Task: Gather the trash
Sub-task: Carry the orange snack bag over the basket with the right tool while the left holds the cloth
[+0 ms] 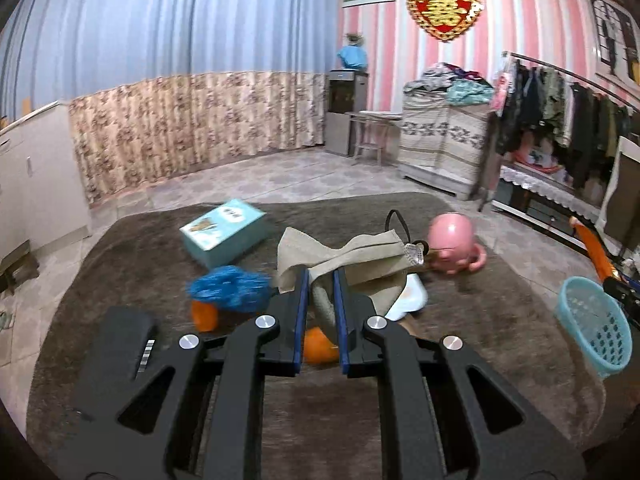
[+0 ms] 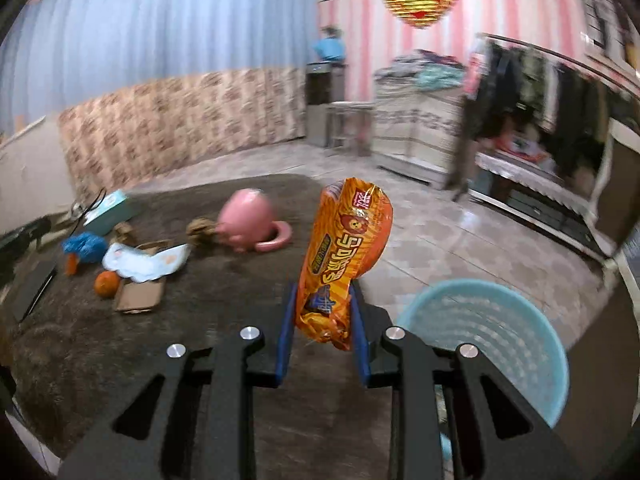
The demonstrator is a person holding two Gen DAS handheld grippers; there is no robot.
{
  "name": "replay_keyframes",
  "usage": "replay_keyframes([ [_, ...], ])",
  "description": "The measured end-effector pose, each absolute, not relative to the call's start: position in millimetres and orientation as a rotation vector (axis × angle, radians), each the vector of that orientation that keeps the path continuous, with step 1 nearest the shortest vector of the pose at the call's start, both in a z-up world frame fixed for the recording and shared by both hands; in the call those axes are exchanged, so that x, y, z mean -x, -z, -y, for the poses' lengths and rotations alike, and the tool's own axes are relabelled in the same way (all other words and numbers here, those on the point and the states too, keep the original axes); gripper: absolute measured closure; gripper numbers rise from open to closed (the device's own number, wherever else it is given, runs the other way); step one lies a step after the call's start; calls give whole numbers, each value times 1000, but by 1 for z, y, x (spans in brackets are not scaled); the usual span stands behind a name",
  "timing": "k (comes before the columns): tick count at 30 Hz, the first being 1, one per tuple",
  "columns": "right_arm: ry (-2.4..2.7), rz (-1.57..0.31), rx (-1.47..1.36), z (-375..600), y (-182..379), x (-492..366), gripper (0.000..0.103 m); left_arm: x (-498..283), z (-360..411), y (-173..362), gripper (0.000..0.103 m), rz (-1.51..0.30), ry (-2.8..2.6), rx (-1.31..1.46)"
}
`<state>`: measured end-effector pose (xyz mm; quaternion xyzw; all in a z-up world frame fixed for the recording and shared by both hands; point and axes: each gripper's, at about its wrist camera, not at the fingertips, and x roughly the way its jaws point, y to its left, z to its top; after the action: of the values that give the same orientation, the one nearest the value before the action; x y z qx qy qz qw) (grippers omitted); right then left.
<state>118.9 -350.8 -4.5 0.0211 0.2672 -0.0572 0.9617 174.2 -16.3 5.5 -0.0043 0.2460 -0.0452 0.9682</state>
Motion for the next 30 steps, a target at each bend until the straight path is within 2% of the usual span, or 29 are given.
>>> replay_keyframes([
  [12, 295, -539, -75, 423, 20, -89, 77, -188, 126, 1, 92, -532, 245, -28],
  [23, 390, -563, -158, 494, 32, -91, 77, -184, 288, 20, 91, -544, 520, -166],
  [30, 427, -602, -202, 515, 48, -89, 77, -180, 364, 37, 91, -570, 634, -203],
])
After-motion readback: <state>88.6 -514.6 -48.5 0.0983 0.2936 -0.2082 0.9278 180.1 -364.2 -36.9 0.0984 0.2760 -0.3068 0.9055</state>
